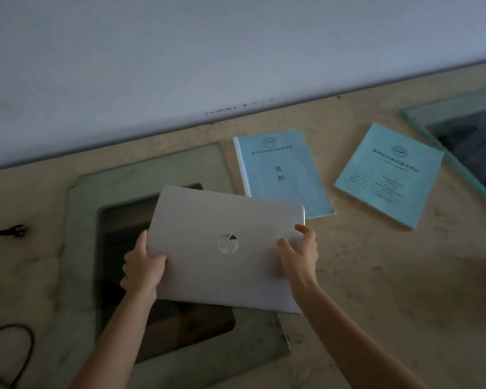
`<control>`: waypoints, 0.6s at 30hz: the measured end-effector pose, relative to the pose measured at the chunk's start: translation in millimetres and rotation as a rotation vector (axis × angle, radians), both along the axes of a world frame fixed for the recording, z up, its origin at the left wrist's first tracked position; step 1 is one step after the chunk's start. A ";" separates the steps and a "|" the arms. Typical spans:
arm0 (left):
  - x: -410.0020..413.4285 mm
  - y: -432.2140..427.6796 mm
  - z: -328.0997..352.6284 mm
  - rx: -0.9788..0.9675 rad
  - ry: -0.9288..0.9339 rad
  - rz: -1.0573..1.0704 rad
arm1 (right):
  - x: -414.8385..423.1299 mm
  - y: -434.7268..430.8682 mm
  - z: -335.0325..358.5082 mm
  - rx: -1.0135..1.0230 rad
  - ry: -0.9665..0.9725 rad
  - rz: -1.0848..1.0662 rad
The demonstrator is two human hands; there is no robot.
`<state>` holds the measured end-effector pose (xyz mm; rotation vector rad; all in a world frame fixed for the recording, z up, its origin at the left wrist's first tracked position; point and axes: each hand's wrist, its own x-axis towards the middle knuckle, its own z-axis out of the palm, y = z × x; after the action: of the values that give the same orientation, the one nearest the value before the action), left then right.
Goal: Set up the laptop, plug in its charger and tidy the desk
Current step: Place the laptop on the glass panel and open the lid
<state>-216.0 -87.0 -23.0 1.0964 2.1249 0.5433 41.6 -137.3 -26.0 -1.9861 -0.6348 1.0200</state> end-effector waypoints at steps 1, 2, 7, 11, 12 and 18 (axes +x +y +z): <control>-14.7 -7.7 -1.9 0.004 0.002 0.025 | -13.1 1.5 -0.1 -0.006 -0.014 0.045; -29.0 -14.8 -3.5 0.001 -0.007 0.055 | -26.3 2.8 -0.1 -0.013 -0.027 0.089; -81.3 -41.3 -15.8 0.003 -0.195 0.237 | -83.3 9.6 0.1 -0.043 -0.071 0.249; -107.5 -57.9 -25.6 0.028 -0.232 0.341 | -118.1 17.7 0.0 -0.044 -0.121 0.332; -111.4 -60.8 -26.1 0.036 -0.252 0.365 | -124.3 20.4 0.0 -0.050 -0.119 0.336; -123.3 -70.1 -34.8 0.067 -0.274 0.349 | -140.0 31.1 -4.2 -0.055 -0.149 0.346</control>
<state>-339.3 -157.1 -57.8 0.6404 2.0717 0.8793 -98.4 -106.2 -30.2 -2.0572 -1.0711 1.1061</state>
